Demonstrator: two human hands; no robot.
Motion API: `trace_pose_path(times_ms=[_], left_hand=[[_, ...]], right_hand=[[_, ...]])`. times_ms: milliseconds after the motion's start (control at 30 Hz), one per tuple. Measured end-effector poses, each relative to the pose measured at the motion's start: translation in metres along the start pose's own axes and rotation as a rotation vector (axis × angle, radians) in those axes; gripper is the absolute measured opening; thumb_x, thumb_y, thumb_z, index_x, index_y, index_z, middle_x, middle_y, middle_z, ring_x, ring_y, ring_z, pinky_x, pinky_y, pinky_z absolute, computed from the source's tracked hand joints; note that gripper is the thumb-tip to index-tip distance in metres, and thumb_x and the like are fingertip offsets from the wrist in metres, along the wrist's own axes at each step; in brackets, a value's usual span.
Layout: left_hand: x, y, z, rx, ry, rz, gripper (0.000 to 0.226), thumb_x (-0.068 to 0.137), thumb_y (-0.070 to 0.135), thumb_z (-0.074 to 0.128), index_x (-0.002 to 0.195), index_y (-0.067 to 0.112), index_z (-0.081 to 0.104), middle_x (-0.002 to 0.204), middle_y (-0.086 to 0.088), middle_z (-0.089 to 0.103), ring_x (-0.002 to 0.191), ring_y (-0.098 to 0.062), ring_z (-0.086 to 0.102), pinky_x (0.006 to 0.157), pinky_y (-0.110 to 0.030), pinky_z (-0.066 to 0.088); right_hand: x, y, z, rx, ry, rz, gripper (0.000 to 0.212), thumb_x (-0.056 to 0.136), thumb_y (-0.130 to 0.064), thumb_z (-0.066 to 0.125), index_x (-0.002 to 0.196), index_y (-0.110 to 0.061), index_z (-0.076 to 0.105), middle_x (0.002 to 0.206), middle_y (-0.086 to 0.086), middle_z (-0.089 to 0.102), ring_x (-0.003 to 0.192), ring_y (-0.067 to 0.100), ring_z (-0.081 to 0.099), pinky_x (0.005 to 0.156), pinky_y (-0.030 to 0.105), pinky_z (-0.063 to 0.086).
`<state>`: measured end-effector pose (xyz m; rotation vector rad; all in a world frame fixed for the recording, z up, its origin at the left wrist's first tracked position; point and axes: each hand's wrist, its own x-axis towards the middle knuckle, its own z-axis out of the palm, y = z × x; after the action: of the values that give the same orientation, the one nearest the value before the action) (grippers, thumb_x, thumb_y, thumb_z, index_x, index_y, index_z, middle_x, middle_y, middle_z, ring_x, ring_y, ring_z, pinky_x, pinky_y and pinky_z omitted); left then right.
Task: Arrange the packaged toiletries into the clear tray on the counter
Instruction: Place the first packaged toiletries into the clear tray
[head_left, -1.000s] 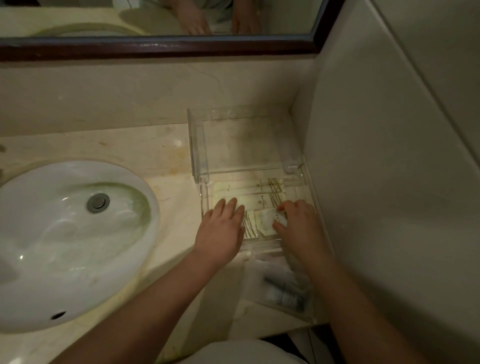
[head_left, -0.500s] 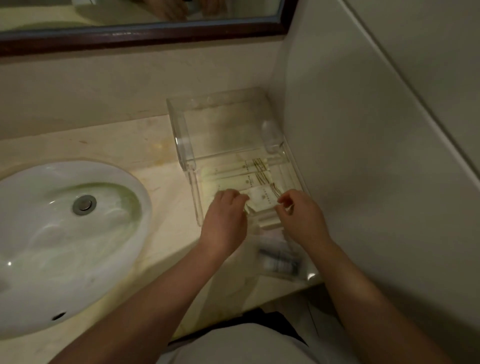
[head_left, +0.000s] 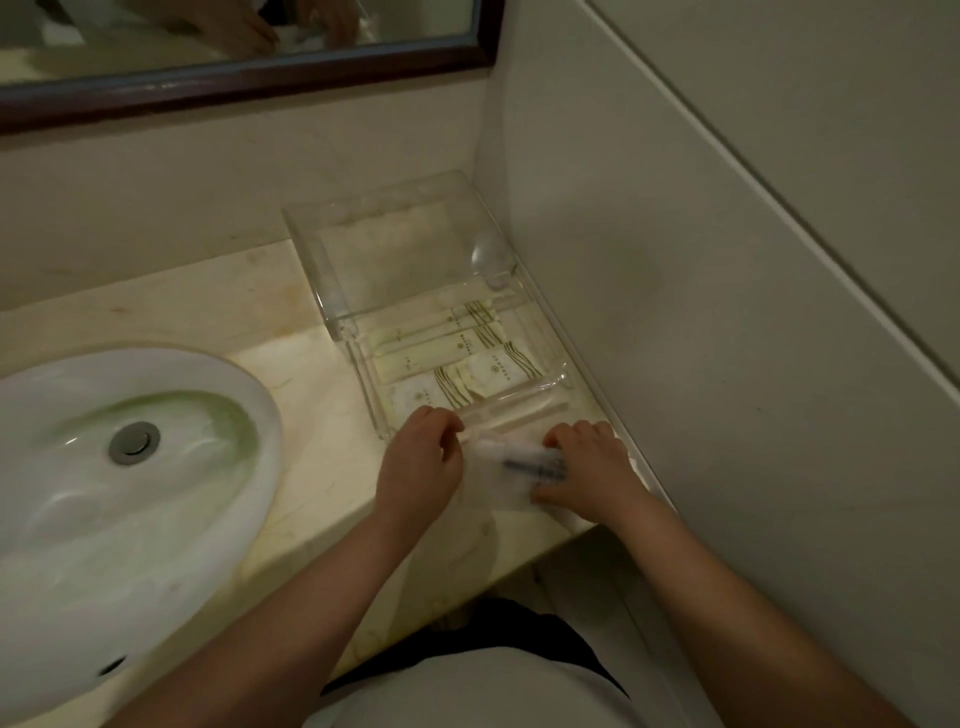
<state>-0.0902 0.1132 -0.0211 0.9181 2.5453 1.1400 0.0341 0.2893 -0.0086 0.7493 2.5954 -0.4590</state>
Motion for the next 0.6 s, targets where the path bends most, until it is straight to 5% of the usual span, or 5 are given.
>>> trace_pose_path(times_ms=[233,367,600], left_hand=[[0.0,0.008,0.003,0.006,-0.078,-0.124,0.015,0.087,0.014,0.058,0.101,0.018,0.062,0.096,0.003,0.062,0.082,-0.013,0.058,0.069,-0.022,0.046],[-0.005,0.026,0.012,-0.049,-0.279,-0.317,0.053,0.076,0.036,0.072,0.123,0.02,0.054,0.108,0.005,0.061,0.093,-0.014,0.061,0.076,-0.028,0.05],[-0.002,0.029,0.014,-0.713,-0.193,-0.75,0.021,0.08,0.01,0.072,0.101,0.012,0.07,0.098,-0.01,0.073,0.089,-0.023,0.07,0.082,-0.04,0.058]], right_hand=[[0.004,0.004,-0.003,0.12,-0.011,-0.052,0.046,0.065,-0.051,0.076,0.088,-0.027,0.044,0.087,-0.006,0.05,0.082,0.016,0.045,0.063,0.029,0.031],[0.005,0.008,-0.007,0.293,-0.049,-0.06,0.046,0.066,-0.039,0.081,0.093,-0.028,0.045,0.086,-0.008,0.056,0.072,0.007,0.051,0.054,0.023,0.035],[-0.002,0.003,-0.029,0.742,-0.121,-0.061,0.031,0.079,-0.033,0.075,0.106,-0.028,0.061,0.098,-0.008,0.066,0.089,0.01,0.065,0.069,0.029,0.056]])
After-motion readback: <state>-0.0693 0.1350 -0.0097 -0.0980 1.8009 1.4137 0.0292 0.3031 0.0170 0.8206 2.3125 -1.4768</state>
